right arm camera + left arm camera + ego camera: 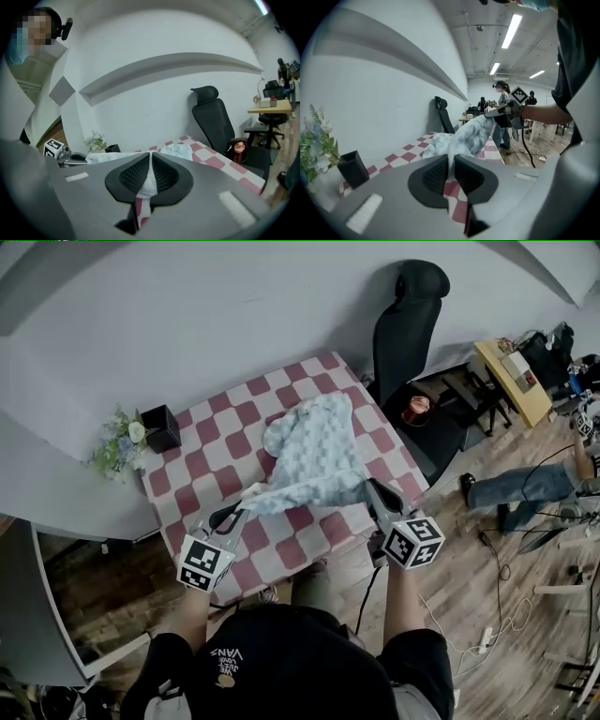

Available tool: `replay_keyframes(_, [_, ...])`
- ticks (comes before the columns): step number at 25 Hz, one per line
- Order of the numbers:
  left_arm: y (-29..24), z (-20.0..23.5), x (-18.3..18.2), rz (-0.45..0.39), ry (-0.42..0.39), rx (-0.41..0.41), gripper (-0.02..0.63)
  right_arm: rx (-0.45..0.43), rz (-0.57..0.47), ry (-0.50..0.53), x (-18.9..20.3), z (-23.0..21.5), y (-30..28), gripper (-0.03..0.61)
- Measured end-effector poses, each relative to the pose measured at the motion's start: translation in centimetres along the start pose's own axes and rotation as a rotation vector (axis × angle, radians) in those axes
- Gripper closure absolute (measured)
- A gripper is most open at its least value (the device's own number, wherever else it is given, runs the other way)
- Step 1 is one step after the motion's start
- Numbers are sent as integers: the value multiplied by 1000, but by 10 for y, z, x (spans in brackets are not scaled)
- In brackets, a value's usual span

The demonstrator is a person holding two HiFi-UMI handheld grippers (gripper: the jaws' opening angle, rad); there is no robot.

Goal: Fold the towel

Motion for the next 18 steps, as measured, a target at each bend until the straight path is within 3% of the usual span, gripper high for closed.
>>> replay_keyframes(9, [70,-12,-10,-26,-136,65,581,70,-60,-49,34,70,83,555])
replay_keyframes(18, [118,-28,-15,-11,-242,154,581,94,-35,-89,54,115,141,556])
Point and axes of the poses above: the fingertips, and each gripper's own axes: y backward along the fingers, z to its left, x out of its underside, the point moved 9 cm from there along y, backward along the fingers, and after that the axes turned 10 degrees about -z, right-handed, at the moved point
